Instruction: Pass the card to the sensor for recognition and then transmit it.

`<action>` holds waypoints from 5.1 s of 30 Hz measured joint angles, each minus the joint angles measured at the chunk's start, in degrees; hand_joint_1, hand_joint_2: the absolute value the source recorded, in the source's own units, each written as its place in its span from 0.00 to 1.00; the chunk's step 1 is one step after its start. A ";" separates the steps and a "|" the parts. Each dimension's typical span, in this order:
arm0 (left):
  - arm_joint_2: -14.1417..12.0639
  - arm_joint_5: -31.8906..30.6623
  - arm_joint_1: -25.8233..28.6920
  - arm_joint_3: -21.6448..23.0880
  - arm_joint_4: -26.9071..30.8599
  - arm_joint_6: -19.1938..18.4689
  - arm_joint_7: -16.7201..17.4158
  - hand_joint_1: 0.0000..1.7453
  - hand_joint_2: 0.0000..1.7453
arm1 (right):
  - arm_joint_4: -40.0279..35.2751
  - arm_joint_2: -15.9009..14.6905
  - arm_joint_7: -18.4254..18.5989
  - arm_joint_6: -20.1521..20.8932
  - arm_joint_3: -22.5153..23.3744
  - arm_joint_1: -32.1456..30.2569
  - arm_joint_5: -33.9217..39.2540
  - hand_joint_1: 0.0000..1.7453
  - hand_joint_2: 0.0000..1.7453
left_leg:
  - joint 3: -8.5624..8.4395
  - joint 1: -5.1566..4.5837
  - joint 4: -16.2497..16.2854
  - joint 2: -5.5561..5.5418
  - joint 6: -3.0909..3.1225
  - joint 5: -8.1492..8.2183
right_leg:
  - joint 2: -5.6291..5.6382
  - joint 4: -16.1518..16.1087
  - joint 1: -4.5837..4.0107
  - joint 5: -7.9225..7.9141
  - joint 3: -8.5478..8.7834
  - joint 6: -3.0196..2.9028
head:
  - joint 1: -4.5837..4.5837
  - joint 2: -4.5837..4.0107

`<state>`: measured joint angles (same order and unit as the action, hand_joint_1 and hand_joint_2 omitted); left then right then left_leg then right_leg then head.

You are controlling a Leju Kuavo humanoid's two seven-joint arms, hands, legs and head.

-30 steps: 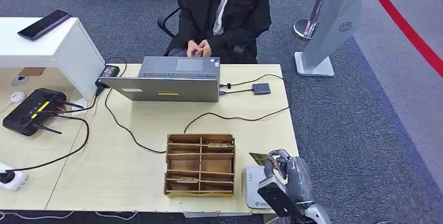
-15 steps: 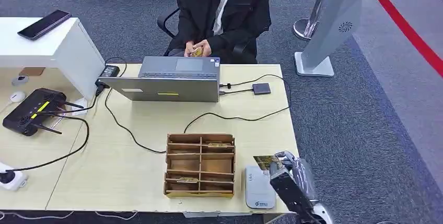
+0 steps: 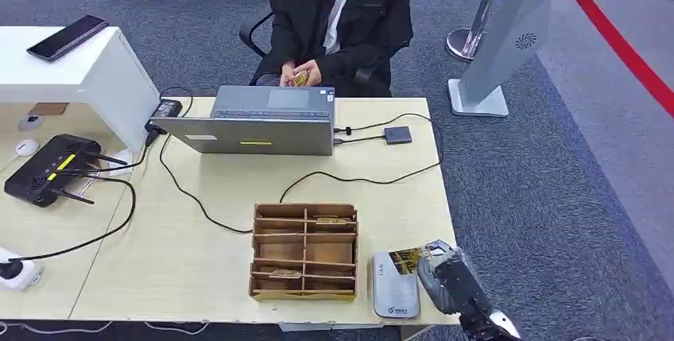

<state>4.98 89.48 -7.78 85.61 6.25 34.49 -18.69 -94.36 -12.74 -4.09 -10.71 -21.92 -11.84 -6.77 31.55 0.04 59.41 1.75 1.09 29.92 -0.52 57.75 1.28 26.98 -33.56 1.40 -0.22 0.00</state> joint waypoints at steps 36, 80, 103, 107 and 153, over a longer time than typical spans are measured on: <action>-0.09 -3.63 -1.34 0.24 0.00 1.01 2.60 0.00 0.00 | 1.38 -8.39 -4.31 7.54 -4.33 -1.53 15.67 1.00 1.00 | -0.01 -0.01 0.00 0.01 0.02 0.01 | 0.01 -0.01 0.00 0.00 0.01 0.00 | 0.02 0.00; 0.63 -6.40 -2.02 2.01 0.04 1.01 4.35 0.00 0.00 | 6.16 -9.03 1.55 -6.32 -11.71 2.95 6.86 1.00 1.00 | -0.03 -0.01 0.00 0.01 0.02 0.01 | 0.01 -0.01 0.00 -0.01 0.03 0.00 | 0.00 0.00; 0.72 -6.16 -2.06 2.01 0.04 0.94 4.33 0.00 0.00 | 7.78 -5.79 1.20 -3.61 -16.07 7.24 -1.75 1.00 1.00 | -0.06 0.00 0.00 0.02 0.02 0.01 | 0.01 0.00 0.00 -0.01 0.05 0.00 | 0.00 0.00; 0.72 -6.14 -2.06 2.01 0.04 0.94 4.28 0.00 0.00 | 7.91 -5.44 1.31 -3.61 -16.15 7.32 -2.21 1.00 1.00 | -0.06 0.00 0.00 0.01 0.02 0.01 | 0.01 0.00 0.00 -0.01 0.05 0.00 | 0.00 0.00; -3.67 -1.18 5.76 1.22 -1.07 -37.65 9.25 0.00 0.00 | 3.35 -0.28 8.42 -5.72 -4.37 4.34 -23.40 1.00 1.00 | -0.05 0.01 -0.01 0.02 0.02 0.01 | 0.01 0.00 0.00 0.01 0.07 0.01 | 0.00 0.00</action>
<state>1.31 88.30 -2.02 86.84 5.18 -3.16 -9.44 -91.01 -13.03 4.33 -16.43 -26.29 -7.50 -30.18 31.50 0.05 59.40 1.77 1.11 29.93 -0.50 57.75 1.28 26.99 -33.49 1.40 -0.22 0.00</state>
